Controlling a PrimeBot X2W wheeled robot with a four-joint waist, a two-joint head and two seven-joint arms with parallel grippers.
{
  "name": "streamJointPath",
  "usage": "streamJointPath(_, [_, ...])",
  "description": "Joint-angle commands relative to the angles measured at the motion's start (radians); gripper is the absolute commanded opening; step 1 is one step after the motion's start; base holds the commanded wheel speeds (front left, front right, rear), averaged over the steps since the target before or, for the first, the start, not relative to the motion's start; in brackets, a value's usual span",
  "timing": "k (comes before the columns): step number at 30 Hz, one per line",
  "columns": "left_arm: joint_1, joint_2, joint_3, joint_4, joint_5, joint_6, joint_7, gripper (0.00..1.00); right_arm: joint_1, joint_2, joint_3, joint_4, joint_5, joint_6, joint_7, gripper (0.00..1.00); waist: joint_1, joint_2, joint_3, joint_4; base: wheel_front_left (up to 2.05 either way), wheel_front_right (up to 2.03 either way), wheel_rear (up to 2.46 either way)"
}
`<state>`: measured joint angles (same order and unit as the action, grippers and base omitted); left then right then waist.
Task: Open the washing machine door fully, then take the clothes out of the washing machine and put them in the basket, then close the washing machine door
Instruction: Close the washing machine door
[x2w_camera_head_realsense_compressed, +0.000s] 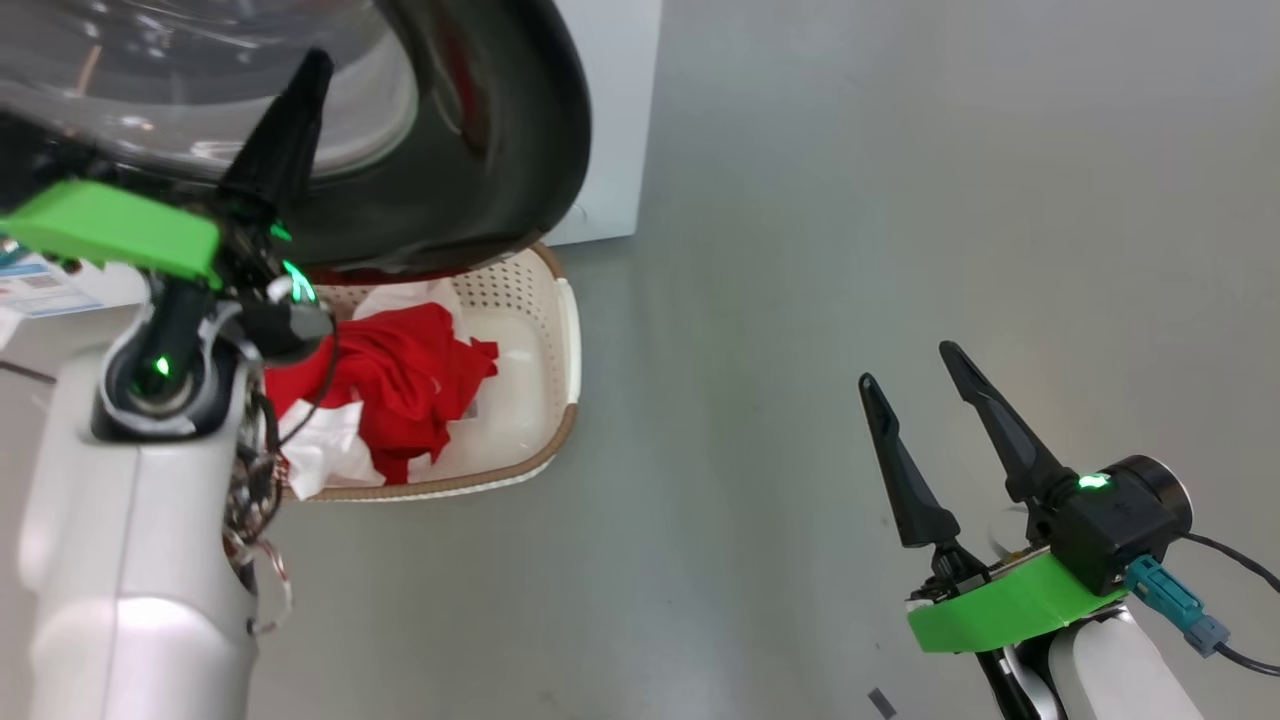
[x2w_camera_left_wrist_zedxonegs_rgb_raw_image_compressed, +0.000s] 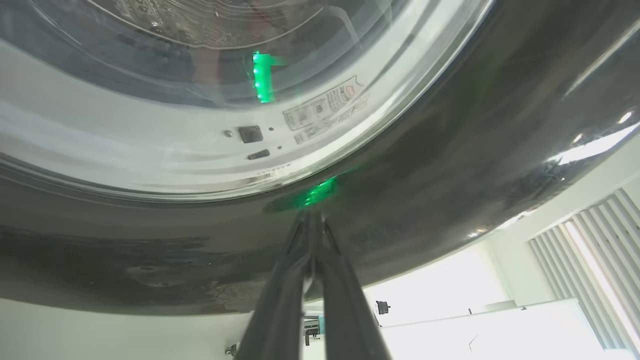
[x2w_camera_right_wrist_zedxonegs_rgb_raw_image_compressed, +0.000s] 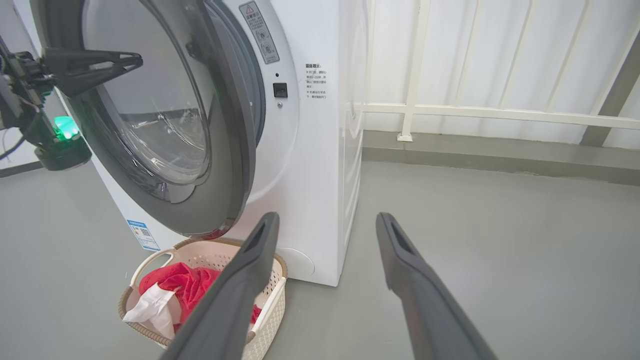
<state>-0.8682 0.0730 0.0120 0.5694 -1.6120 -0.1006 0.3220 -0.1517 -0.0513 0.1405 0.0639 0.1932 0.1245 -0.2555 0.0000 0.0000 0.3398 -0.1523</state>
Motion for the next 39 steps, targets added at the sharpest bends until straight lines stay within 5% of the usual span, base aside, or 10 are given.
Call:
streamJointPath(1, [0.024,0.025,0.014,-0.046,0.021,-0.014,-0.008,0.48,-0.003,0.001,0.016,-0.019,0.008,0.006,-0.006,1.0,0.0,0.0,-0.018,0.023,0.0,0.0,0.0])
streamJointPath(2, [0.04,0.027,0.007,-0.061,0.035,-0.015,-0.015,0.81,-0.003,0.001,0.015,-0.018,0.009,0.006,-0.006,1.0,0.0,0.0,-0.023,0.029,0.0,0.0,0.0])
streamJointPath(3, [0.058,0.03,-0.001,-0.078,0.051,-0.015,-0.023,1.0,-0.003,0.001,0.015,-0.018,0.008,0.006,-0.006,1.0,0.0,0.0,-0.029,0.035,0.0,0.0,0.0])
streamJointPath(15, [0.281,0.103,-0.126,-0.371,0.375,-0.03,-0.268,1.0,0.015,0.001,-0.011,-0.01,-0.002,0.006,-0.006,1.0,0.0,0.0,-0.105,0.099,0.0,0.0,0.0])
streamJointPath(23, [0.404,0.178,-0.194,-0.406,0.647,-0.025,-0.49,1.0,0.045,0.001,-0.023,-0.003,-0.002,0.006,-0.006,1.0,0.0,0.0,-0.168,0.121,0.0,0.0,0.0])
streamJointPath(29, [0.502,0.197,-0.206,-0.419,0.857,0.034,-0.574,1.0,0.079,0.001,-0.039,-0.007,-0.002,0.006,-0.006,1.0,0.0,0.0,-0.214,0.132,0.0,0.0,0.0])
streamJointPath(39, [0.662,0.15,-0.161,-0.522,1.103,0.096,-0.583,1.0,0.116,0.001,-0.06,-0.014,-0.03,0.006,-0.006,1.0,0.0,0.0,-0.252,0.146,0.0,0.0,0.0])
